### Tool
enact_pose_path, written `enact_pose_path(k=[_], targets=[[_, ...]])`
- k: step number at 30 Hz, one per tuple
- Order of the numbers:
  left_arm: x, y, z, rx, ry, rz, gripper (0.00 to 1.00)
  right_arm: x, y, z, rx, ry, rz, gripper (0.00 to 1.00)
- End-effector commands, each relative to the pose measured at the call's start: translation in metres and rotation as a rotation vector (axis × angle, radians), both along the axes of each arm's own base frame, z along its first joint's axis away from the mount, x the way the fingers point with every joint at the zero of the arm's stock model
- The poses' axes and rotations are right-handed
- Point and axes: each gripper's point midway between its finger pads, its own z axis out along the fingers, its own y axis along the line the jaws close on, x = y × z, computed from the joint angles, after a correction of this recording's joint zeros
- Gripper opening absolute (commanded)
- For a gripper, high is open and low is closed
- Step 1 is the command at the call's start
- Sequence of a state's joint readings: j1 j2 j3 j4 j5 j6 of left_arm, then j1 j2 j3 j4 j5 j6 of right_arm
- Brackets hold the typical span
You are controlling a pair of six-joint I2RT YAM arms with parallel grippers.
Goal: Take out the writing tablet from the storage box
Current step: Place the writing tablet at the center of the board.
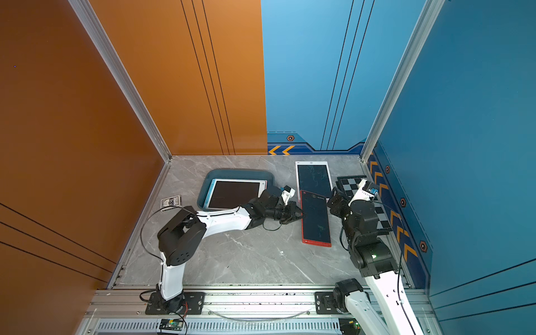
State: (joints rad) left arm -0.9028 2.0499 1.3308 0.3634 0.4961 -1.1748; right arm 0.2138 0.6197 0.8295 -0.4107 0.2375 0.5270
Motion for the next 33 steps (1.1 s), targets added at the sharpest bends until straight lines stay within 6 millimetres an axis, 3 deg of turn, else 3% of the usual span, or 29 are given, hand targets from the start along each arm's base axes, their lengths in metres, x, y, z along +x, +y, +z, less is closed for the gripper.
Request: enact_pose_path(k=[1,5,12,24,27,31,33], targets=[[0.008,-0.031,0.014,-0.111,-0.015,0.036,0.0,-0.017,-0.008,-0.007,-0.04,0.042,-0.011,0.78],[0.004,-0.053,-0.012,-0.096,0.029,0.036,0.0,-0.026,-0.01,-0.008,-0.046,0.047,-0.007,0.79],[0.002,-0.065,-0.044,-0.068,0.107,0.056,0.0,-0.029,-0.013,-0.017,-0.047,0.061,-0.02,0.8],[-0.022,-0.077,-0.073,-0.036,0.196,0.034,0.0,-0.023,-0.011,-0.03,-0.035,0.088,-0.011,0.8],[-0.025,-0.078,-0.077,-0.032,0.208,0.03,0.09,-0.023,-0.01,-0.032,-0.028,0.091,-0.008,0.8],[-0.028,-0.08,-0.078,-0.033,0.219,0.017,0.37,-0.023,-0.01,-0.034,-0.026,0.096,-0.009,0.8],[-0.028,-0.079,-0.078,-0.031,0.22,0.018,0.44,-0.022,-0.01,-0.034,-0.023,0.095,-0.01,0.8]])
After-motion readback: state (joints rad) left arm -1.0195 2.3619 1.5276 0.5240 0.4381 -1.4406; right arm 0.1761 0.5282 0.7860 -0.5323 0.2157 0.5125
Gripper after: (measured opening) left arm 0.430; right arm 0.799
